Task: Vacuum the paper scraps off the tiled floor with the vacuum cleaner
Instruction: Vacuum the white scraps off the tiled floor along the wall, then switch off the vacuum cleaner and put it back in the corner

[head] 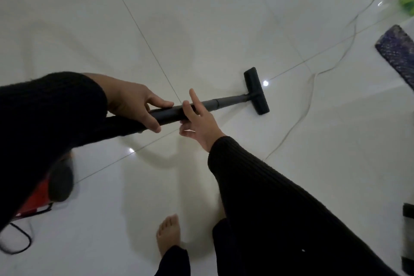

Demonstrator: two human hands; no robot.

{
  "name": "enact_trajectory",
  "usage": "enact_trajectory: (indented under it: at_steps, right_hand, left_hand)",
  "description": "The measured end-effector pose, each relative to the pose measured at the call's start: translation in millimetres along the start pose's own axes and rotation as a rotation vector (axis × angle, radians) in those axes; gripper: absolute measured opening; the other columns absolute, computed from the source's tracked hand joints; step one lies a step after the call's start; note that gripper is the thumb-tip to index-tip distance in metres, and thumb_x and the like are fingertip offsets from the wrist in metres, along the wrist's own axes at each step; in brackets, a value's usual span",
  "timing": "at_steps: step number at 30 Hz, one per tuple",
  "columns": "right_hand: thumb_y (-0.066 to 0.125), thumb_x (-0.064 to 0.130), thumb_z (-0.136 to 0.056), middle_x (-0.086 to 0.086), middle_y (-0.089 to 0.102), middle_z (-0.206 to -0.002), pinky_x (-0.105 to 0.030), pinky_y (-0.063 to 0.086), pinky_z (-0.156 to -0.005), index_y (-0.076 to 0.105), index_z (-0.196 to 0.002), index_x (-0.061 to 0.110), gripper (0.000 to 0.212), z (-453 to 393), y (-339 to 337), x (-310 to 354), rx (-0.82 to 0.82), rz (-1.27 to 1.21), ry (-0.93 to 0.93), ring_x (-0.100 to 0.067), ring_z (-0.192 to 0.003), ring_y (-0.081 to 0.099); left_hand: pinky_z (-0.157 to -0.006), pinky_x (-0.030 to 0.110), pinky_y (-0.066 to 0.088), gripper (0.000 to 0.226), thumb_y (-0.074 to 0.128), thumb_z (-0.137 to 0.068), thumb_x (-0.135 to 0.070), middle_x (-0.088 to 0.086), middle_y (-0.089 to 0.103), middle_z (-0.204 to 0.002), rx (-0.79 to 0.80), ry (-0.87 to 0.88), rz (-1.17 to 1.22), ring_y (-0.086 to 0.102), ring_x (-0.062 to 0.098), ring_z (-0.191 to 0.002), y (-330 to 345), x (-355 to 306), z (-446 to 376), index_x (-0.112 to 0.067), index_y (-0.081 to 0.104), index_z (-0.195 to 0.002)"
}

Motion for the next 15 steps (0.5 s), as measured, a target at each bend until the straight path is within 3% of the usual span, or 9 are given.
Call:
enact_trajectory:
  at_steps: [1,4,6,8,11,15]
  right_hand:
    - [0.058,0.038,-0.097,-0.005,0.057,-0.104,-0.026,0.051,-0.077,0.034,-0.150,0.039,0.058,-4,3,6,-0.004,0.138,-0.037,-0.013,-0.080,0.056]
    - [0.065,0.040,-0.091,0.003,0.059,-0.119,-0.023,0.042,-0.101,0.052,-0.141,0.035,0.052,-18,10,23,-0.014,0.528,-0.169,-0.011,-0.112,0.056]
    - [0.068,0.046,-0.087,0.002,0.049,-0.114,-0.025,0.037,-0.106,0.057,-0.135,0.040,0.049,-30,18,31,-0.008,0.704,-0.229,-0.015,-0.115,0.049]
    - [0.068,0.050,-0.085,0.003,0.042,-0.117,-0.030,0.031,-0.111,0.058,-0.131,0.046,0.047,-44,28,37,0.014,0.786,-0.278,-0.015,-0.117,0.039]
    - [0.063,0.053,-0.086,0.008,0.054,-0.124,-0.043,0.030,-0.116,0.052,-0.133,0.053,0.047,-68,49,42,0.146,0.818,-0.367,-0.016,-0.124,0.041]
    - [0.061,0.039,-0.094,0.000,0.061,-0.115,-0.038,0.042,-0.107,0.048,-0.139,0.049,0.048,-94,71,59,0.303,0.786,-0.467,-0.016,-0.111,0.055]
  left_hand:
    - [-0.071,0.021,0.046,0.074,0.071,-0.081,-0.034,-0.016,0.069,-0.064,-0.023,-0.010,-0.034,0.065,0.005,-0.073,-8,10,1,-0.048,0.032,-0.141]
    - [-0.083,0.030,0.053,0.070,0.071,-0.079,-0.035,-0.013,0.070,-0.068,-0.067,-0.022,-0.110,0.069,0.015,-0.078,-27,36,3,-0.054,0.036,-0.137]
    - [-0.085,0.032,0.053,0.066,0.069,-0.079,-0.036,-0.009,0.072,-0.077,-0.107,-0.021,-0.174,0.070,0.017,-0.082,-37,47,8,-0.059,0.038,-0.132]
    - [-0.076,0.024,0.048,0.062,0.066,-0.081,-0.035,-0.010,0.071,-0.083,-0.174,-0.011,-0.264,0.065,0.010,-0.081,-49,51,13,-0.058,0.039,-0.132]
    - [-0.064,0.018,0.039,0.057,0.061,-0.086,-0.030,-0.014,0.064,-0.078,-0.242,-0.027,-0.367,0.056,0.003,-0.072,-66,53,18,-0.053,0.041,-0.133]
    - [-0.083,0.025,0.037,0.048,0.049,-0.091,-0.045,-0.023,0.058,-0.081,-0.382,-0.137,-0.679,0.048,0.001,-0.070,-86,60,21,-0.060,0.033,-0.133]
Point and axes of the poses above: each hand's wrist, its own z-axis away from the middle knuckle, its own y-axis out of the palm, x = y × z, the point moved 8 cm from there along -z, towards the middle knuckle
